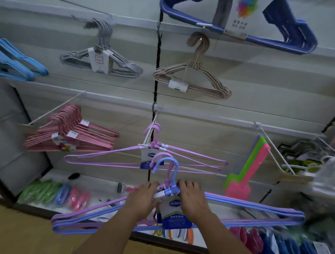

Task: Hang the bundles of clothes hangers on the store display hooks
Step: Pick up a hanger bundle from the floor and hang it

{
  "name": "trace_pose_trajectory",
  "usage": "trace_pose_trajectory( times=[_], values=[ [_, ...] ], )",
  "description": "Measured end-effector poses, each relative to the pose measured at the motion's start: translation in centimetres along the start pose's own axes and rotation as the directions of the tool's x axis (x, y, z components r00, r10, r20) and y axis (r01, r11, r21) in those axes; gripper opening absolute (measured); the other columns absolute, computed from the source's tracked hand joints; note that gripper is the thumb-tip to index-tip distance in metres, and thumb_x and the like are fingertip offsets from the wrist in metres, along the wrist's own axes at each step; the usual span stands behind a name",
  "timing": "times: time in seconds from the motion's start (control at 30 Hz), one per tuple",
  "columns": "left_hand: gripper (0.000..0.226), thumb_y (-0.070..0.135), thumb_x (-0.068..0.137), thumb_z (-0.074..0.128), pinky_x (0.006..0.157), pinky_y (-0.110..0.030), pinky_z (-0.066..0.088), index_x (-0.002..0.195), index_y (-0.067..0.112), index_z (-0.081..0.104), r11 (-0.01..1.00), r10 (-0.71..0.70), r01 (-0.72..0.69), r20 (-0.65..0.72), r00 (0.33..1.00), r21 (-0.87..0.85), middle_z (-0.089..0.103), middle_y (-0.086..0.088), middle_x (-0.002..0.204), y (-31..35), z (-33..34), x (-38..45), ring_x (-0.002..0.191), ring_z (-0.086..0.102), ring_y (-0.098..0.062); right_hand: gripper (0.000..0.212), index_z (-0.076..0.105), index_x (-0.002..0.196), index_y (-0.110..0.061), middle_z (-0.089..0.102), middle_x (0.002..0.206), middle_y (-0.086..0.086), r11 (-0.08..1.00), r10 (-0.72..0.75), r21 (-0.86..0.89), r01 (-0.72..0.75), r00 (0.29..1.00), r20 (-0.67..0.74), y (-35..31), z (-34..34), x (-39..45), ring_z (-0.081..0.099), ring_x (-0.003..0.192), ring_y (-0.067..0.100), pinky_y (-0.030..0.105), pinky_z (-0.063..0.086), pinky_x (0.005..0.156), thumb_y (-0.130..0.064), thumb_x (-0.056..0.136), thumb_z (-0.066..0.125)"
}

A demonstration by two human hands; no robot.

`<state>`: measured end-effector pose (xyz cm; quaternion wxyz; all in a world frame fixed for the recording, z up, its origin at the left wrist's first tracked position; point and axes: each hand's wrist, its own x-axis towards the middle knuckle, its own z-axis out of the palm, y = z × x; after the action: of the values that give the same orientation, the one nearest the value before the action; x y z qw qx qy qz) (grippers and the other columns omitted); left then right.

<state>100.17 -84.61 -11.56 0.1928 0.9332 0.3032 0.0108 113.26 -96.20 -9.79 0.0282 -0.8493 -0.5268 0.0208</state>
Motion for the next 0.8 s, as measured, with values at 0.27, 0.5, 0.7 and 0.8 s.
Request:
trace_pose_trajectory(
  times=[0.27, 0.5, 0.7, 0.8],
  values=[
    [0.049, 0.042, 0.096, 0.044, 0.094, -0.031, 0.037, 0.142, 0.035, 0.029, 0.999, -0.041, 0.044, -0.085, 0.996, 0.031, 0.047, -0.001, 0.128, -2.0, -0.6, 4.7, 0.116, 0.048, -0.02, 0.044, 0.034, 0.137, -0.017, 0.044, 0.132, 0.005, 0.992, 0.113, 0.064, -0.113, 0.994, -0.002, -0.5, 1.3, 4.5, 0.042, 0.117, 0.025, 0.032, 0.034, 0.095, -0.009, 0.094, 0.04],
    [0.052, 0.043, 0.097, 0.042, 0.101, -0.033, 0.032, 0.146, 0.034, 0.024, 0.994, 0.008, -0.001, -0.068, 0.998, 0.107, 0.046, -0.002, 0.133, -5.7, -1.2, 9.6, 0.122, 0.044, -0.022, 0.04, 0.034, 0.137, -0.015, 0.045, 0.133, 0.007, 0.977, 0.181, 0.106, -0.185, 0.982, 0.046, -1.8, 3.1, 9.5, 0.043, 0.116, 0.024, 0.032, 0.037, 0.095, -0.01, 0.097, 0.038],
    [0.051, 0.044, 0.097, 0.041, 0.102, -0.035, 0.031, 0.145, 0.035, 0.026, 0.995, -0.02, 0.025, -0.05, 0.999, 0.099, 0.045, -0.001, 0.135, -8.1, -1.1, 12.7, 0.123, 0.044, -0.023, 0.042, 0.036, 0.134, -0.015, 0.046, 0.131, 0.007, 0.976, 0.178, 0.117, -0.183, 0.983, 0.056, -2.2, 4.4, 13.5, 0.043, 0.114, 0.025, 0.033, 0.038, 0.092, -0.005, 0.093, 0.041],
    [0.051, 0.044, 0.097, 0.041, 0.104, -0.034, 0.03, 0.145, 0.035, 0.025, 0.993, -0.038, 0.045, -0.062, 0.997, 0.113, 0.042, -0.001, 0.138, -8.8, -1.2, 13.7, 0.126, 0.042, -0.024, 0.04, 0.037, 0.132, -0.014, 0.047, 0.128, 0.008, 0.98, 0.155, 0.12, -0.159, 0.987, 0.044, -2.3, 4.8, 14.7, 0.043, 0.112, 0.025, 0.031, 0.037, 0.089, -0.003, 0.093, 0.039]
  ],
)
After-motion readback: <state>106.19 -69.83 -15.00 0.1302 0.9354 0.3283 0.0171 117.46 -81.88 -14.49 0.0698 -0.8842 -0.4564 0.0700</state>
